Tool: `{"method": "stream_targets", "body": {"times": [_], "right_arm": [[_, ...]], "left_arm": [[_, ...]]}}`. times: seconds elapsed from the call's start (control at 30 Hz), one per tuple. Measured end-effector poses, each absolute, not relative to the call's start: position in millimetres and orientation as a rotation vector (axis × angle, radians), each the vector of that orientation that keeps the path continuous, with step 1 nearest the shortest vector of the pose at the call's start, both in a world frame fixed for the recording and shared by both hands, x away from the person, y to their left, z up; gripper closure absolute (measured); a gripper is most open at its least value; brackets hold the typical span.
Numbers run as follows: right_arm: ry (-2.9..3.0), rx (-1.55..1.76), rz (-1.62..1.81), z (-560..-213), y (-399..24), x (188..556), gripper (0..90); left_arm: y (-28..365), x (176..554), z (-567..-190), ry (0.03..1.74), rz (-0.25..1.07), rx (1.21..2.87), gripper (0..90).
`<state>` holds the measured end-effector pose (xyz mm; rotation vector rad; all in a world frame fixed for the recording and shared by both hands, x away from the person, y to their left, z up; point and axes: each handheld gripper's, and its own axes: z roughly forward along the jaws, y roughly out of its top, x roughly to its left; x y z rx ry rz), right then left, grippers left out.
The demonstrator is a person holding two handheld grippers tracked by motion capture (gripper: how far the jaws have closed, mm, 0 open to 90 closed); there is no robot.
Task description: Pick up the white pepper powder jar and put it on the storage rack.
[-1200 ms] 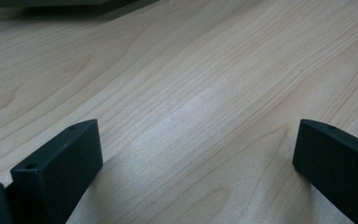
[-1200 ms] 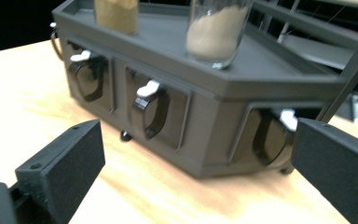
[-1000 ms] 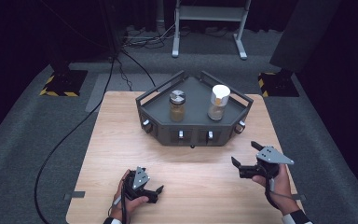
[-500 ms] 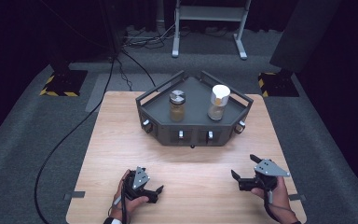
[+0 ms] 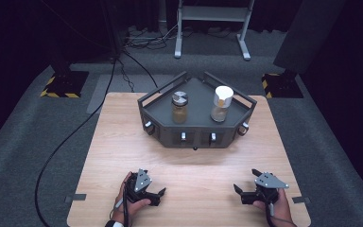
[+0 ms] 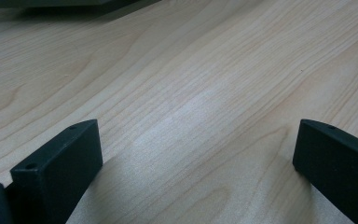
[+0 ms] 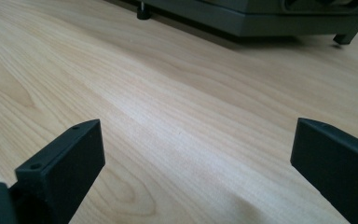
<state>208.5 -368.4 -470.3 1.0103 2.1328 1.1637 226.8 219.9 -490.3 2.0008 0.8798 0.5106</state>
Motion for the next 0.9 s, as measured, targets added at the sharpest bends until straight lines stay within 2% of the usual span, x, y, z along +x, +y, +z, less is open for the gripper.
{"method": "stream_targets", "body": {"times": [0.9], "right_arm": [[2.175, 1.079, 1.141, -483, -369, 207, 2.4]], "left_arm": [[220, 227, -490, 0.88, 0.509, 2.001, 1.3]]}}
